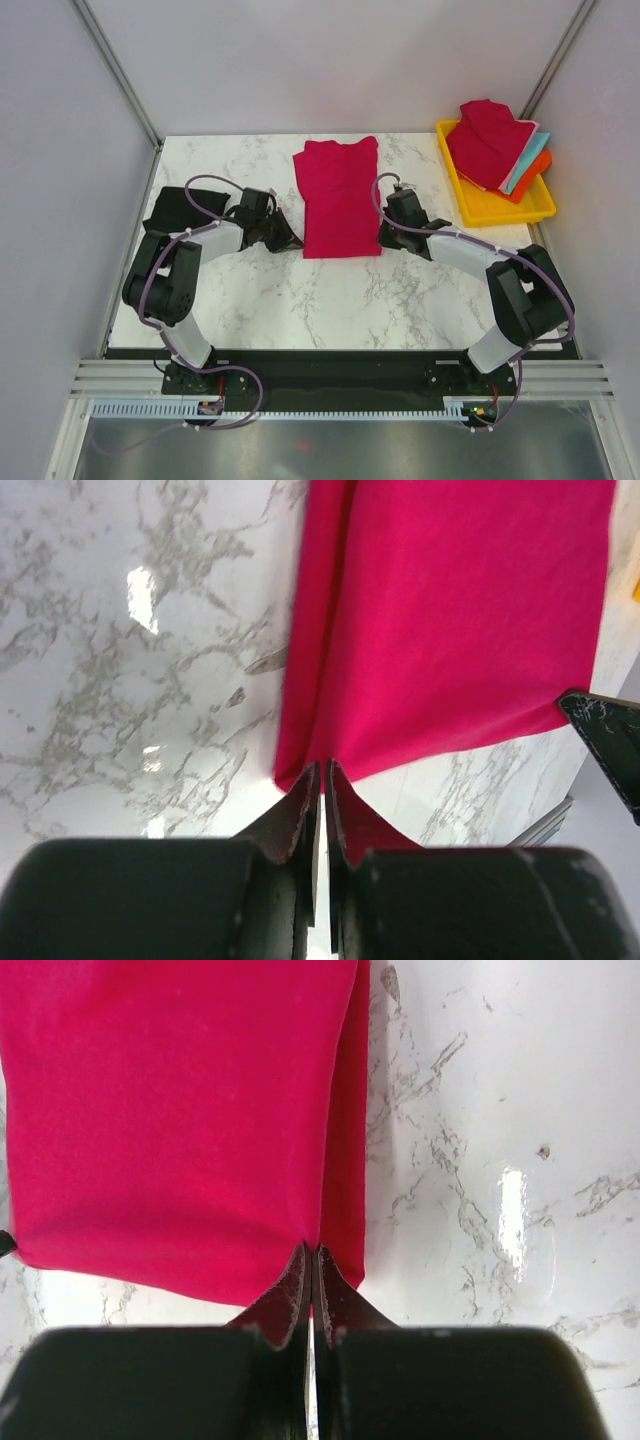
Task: Fold and stack the t-shirts
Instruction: Fold the tshirt
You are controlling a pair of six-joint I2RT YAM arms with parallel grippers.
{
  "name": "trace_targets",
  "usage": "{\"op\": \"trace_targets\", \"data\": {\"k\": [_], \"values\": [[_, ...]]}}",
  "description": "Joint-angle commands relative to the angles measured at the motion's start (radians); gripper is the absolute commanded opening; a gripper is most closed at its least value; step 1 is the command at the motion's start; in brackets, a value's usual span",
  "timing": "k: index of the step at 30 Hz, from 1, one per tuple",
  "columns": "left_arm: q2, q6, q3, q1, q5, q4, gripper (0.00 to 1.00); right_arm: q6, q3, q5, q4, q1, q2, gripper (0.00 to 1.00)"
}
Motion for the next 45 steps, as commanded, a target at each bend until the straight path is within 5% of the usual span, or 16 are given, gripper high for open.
{"op": "trace_targets", "data": {"k": [1, 3, 7, 12, 29, 32, 36, 40, 45], "values": [[-0.037, 0.043, -0.037, 0.001, 0.007, 0.005, 0.12, 0.01, -0.027, -0.016, 0.022, -0.001, 0.008, 0.0], [-0.037, 0.049, -0.05, 0.001, 0.017, 0.006, 0.27, 0.016, -0.031, -0.022, 0.013, -0.003, 0.027, 0.04], [-0.049, 0.048, -0.073, 0.001, 0.024, 0.017, 0.47, 0.013, -0.042, -0.013, 0.01, -0.001, 0.018, 0.3], [-0.057, 0.046, -0.083, -0.002, 0.041, 0.035, 0.5, 0.007, -0.051, -0.008, 0.01, -0.001, 0.005, 0.41], [-0.032, 0.057, -0.037, -0.05, 0.015, 0.043, 0.54, 0.01, -0.057, -0.036, 0.01, -0.003, 0.024, 0.45], [-0.005, 0.057, -0.024, -0.05, 0.009, 0.043, 0.46, 0.013, -0.054, -0.043, 0.009, -0.004, 0.04, 0.43], [0.027, 0.055, -0.009, -0.051, 0.012, 0.043, 0.22, 0.019, -0.059, -0.059, 0.002, -0.017, 0.048, 0.41], [0.02, 0.06, -0.01, -0.051, -0.002, 0.04, 0.18, 0.019, -0.07, -0.062, 0.012, -0.017, 0.036, 0.35], [0.014, 0.061, -0.012, -0.05, -0.002, 0.029, 0.02, 0.016, -0.065, -0.076, 0.012, -0.017, 0.039, 0.02]]}}
